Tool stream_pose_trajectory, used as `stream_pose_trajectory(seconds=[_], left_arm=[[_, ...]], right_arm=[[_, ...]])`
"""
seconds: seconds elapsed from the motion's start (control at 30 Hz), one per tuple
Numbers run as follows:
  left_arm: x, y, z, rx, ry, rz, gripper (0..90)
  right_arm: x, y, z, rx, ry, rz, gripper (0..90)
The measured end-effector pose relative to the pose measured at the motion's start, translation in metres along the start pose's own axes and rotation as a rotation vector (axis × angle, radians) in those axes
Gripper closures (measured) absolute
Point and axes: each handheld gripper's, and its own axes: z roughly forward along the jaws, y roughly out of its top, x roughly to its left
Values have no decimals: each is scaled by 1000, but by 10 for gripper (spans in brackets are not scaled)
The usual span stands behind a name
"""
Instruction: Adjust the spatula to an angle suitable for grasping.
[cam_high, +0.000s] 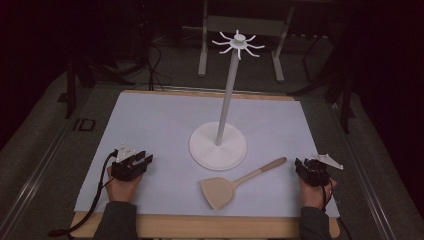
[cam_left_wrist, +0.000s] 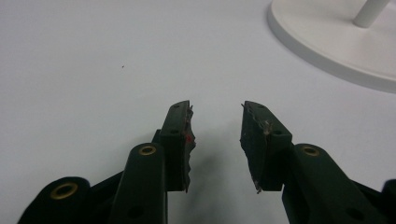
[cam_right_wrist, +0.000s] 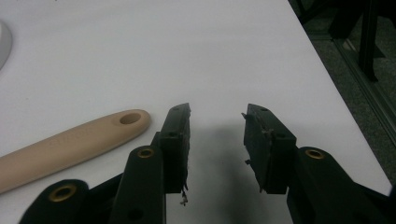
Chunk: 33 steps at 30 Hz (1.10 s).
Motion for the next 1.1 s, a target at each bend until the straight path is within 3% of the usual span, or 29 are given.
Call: stream_pose_trajectory(seconds=[0.13, 0.33, 0.5, 0.57, 0.6, 0.83, 1.1], left_arm=[[-4, 0, 0, -3, -3, 37, 650], [-3, 0, -1, -13, -14, 37, 655], [-4, 0, 0, -6, -11, 45, 651], [-4, 0, 0, -6, -11, 45, 650], [-5, 0, 0, -1, -10, 50, 649], [-5, 0, 0, -1, -11, 51, 645], [-6, 0, 1, 10, -9, 61, 649]], right_arm=[[0, 0, -1, -8, 8, -4, 613], [5, 1, -5, -1, 43, -12, 632], [18, 2, -14, -3, 110, -72, 786], [20, 1, -15, 0, 126, -77, 786], [25, 0, -16, 13, 150, -99, 896], [41, -3, -13, 51, 175, -164, 900], [50, -3, -1, 81, 164, -185, 900]])
